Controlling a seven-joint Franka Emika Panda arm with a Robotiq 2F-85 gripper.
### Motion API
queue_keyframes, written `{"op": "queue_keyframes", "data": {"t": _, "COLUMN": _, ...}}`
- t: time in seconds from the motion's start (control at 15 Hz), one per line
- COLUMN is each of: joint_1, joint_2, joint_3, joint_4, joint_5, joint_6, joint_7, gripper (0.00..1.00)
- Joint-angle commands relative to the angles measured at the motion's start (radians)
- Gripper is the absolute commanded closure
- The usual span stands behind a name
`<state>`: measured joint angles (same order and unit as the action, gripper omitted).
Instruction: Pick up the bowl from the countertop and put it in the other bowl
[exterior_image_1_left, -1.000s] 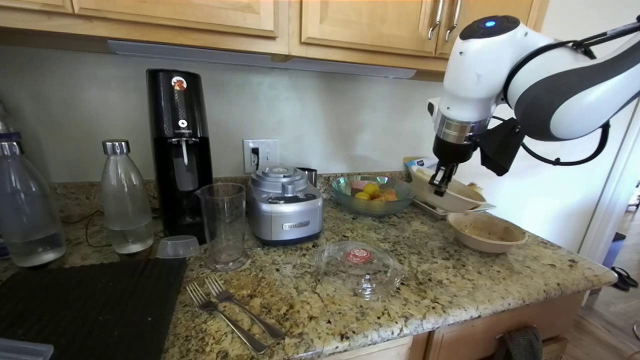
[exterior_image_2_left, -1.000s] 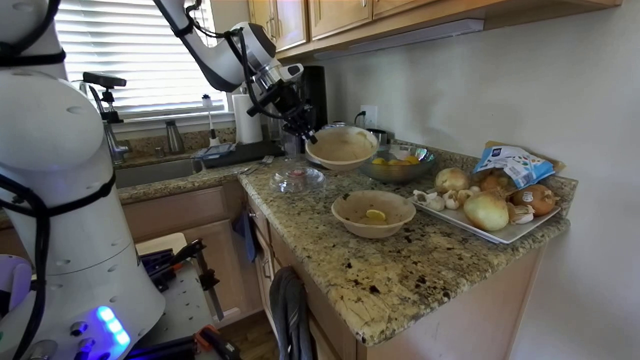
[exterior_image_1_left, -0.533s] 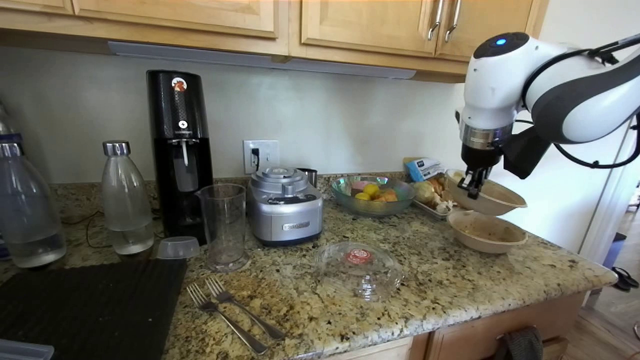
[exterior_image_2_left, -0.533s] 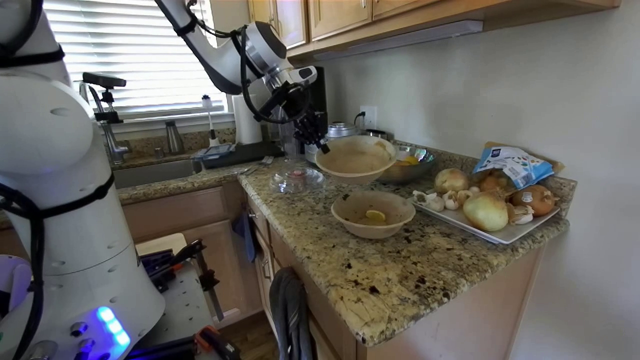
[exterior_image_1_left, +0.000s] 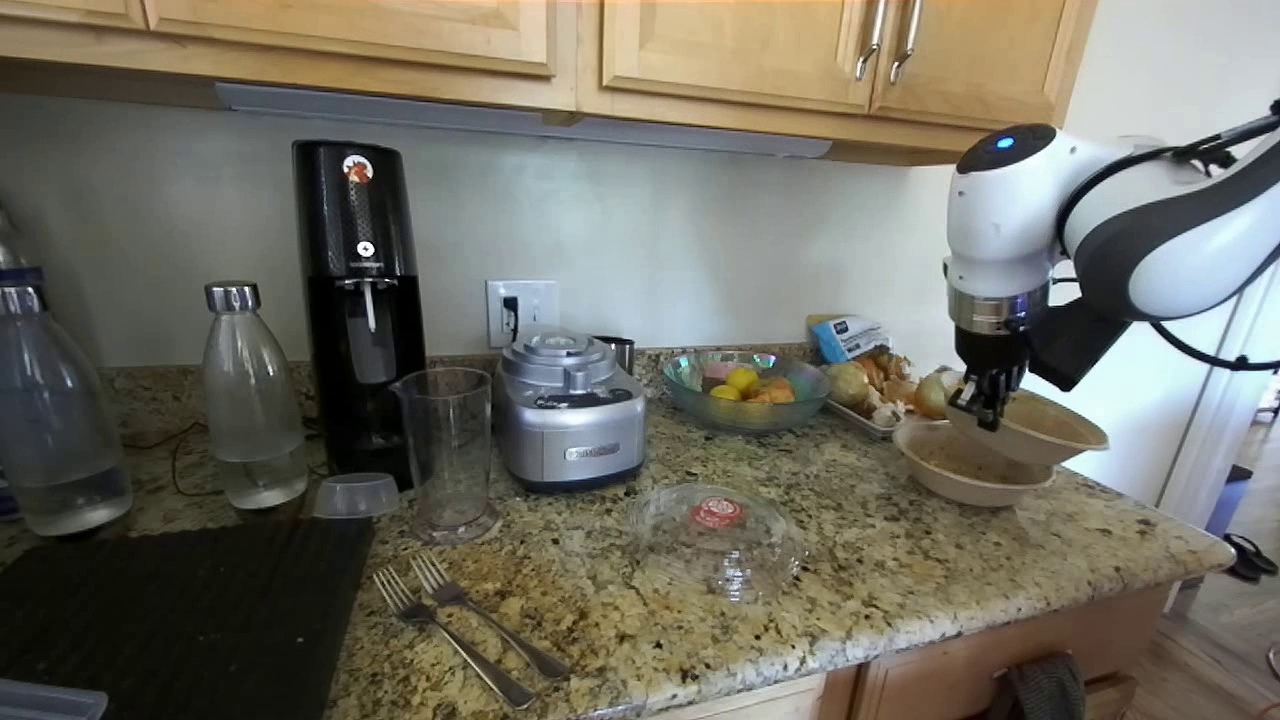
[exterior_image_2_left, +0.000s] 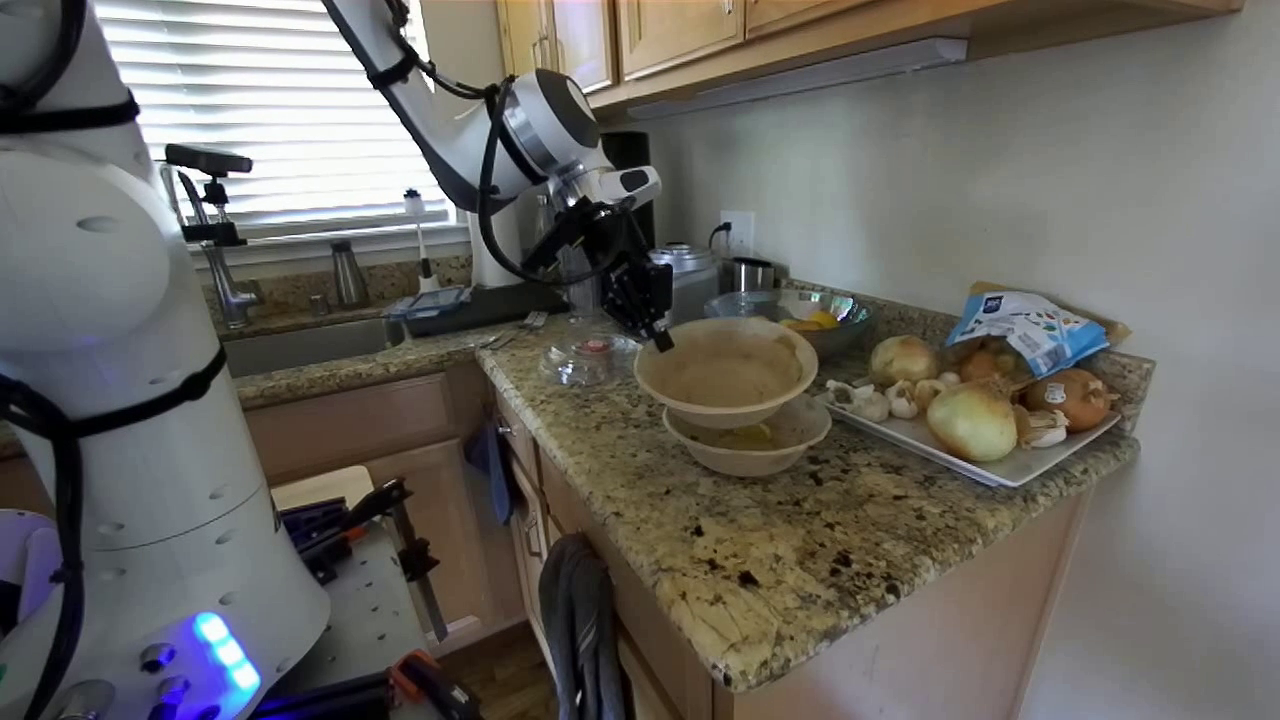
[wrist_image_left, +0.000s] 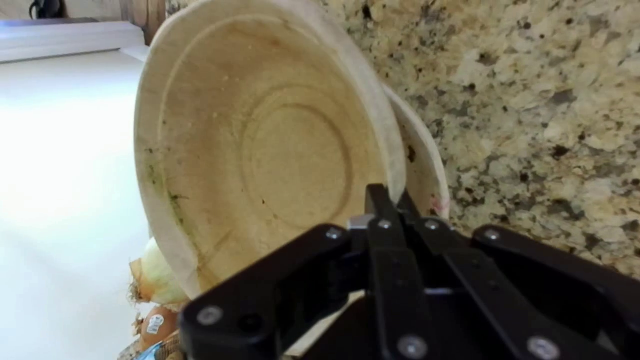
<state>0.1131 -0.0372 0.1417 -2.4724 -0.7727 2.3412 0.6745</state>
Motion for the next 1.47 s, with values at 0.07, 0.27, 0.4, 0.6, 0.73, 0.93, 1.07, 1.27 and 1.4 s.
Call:
{"op": "queue_keyframes", "data": {"t": 0.07, "joint_1": -0.006, "joint_2": 0.057, "joint_3": -0.018, "joint_4": -0.003, "joint_5": -0.039, "joint_6": 0.053, "joint_7": 0.062, "gripper": 0.96}}
{"op": "queue_keyframes", "data": {"t": 0.27, "joint_1": 0.001, "joint_2": 0.095, "joint_3": -0.025, "joint_4": 0.011, "joint_5": -0.056, "joint_6": 0.065, "joint_7": 0.064, "gripper": 0.97}}
{"op": "queue_keyframes", "data": {"t": 0.4, "joint_1": 0.003, "joint_2": 0.115, "joint_3": -0.03, "joint_4": 0.023, "joint_5": -0.071, "joint_6": 0.066, "joint_7": 0.064, "gripper": 0.96}}
{"op": "queue_keyframes", "data": {"t": 0.6, "joint_1": 0.007, "joint_2": 0.144, "joint_3": -0.038, "joint_4": 0.05, "joint_5": -0.086, "joint_6": 0.068, "joint_7": 0.06, "gripper": 0.96}}
{"op": "queue_keyframes", "data": {"t": 0.73, "joint_1": 0.011, "joint_2": 0.164, "joint_3": -0.04, "joint_4": 0.073, "joint_5": -0.096, "joint_6": 0.063, "joint_7": 0.055, "gripper": 0.96}}
{"op": "queue_keyframes", "data": {"t": 0.93, "joint_1": 0.017, "joint_2": 0.198, "joint_3": -0.042, "joint_4": 0.108, "joint_5": -0.097, "joint_6": 0.065, "joint_7": 0.043, "gripper": 0.96}}
{"op": "queue_keyframes", "data": {"t": 1.07, "joint_1": 0.023, "joint_2": 0.22, "joint_3": -0.041, "joint_4": 0.125, "joint_5": -0.09, "joint_6": 0.069, "joint_7": 0.039, "gripper": 0.96}}
{"op": "queue_keyframes", "data": {"t": 1.27, "joint_1": 0.033, "joint_2": 0.248, "joint_3": -0.042, "joint_4": 0.145, "joint_5": -0.085, "joint_6": 0.074, "joint_7": 0.038, "gripper": 0.96}}
{"op": "queue_keyframes", "data": {"t": 1.4, "joint_1": 0.038, "joint_2": 0.258, "joint_3": -0.043, "joint_4": 0.152, "joint_5": -0.076, "joint_6": 0.068, "joint_7": 0.031, "gripper": 0.96}}
